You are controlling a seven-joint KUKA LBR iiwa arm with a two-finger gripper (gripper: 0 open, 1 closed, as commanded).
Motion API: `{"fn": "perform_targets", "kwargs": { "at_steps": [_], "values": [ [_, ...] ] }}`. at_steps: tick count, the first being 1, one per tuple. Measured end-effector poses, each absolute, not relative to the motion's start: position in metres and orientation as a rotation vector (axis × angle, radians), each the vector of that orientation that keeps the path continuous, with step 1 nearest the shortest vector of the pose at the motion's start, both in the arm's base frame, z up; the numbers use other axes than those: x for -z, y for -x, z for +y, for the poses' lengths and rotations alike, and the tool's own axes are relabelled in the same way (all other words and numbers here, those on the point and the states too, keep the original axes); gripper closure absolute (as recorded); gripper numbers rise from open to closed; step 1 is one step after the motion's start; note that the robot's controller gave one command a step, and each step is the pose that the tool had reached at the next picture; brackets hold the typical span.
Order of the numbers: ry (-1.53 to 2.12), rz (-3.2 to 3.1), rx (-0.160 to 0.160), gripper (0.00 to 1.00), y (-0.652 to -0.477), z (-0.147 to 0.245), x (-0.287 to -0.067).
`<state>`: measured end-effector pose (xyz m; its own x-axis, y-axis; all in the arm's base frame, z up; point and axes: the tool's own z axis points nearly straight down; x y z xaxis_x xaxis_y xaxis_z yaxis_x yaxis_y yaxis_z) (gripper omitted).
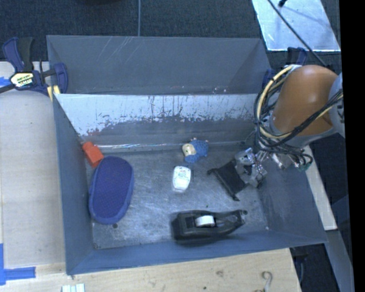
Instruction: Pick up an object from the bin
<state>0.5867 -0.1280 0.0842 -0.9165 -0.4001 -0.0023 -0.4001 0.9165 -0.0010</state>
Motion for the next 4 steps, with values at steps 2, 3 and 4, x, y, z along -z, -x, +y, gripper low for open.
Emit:
{"fn": "perform_targets", "kwargs": {
  "at_steps": [2,3,4],
  "values": [
    [0.766,3.034,0.011,0.0,-0.608,-0.148,-0.185],
    [1.258,2.88,-0.005,0.0,-0.627,-0.089,-0.068],
    [1.25,2.879,-0.001,1.0,-0.628,-0.09,-0.071]
  ]
}}
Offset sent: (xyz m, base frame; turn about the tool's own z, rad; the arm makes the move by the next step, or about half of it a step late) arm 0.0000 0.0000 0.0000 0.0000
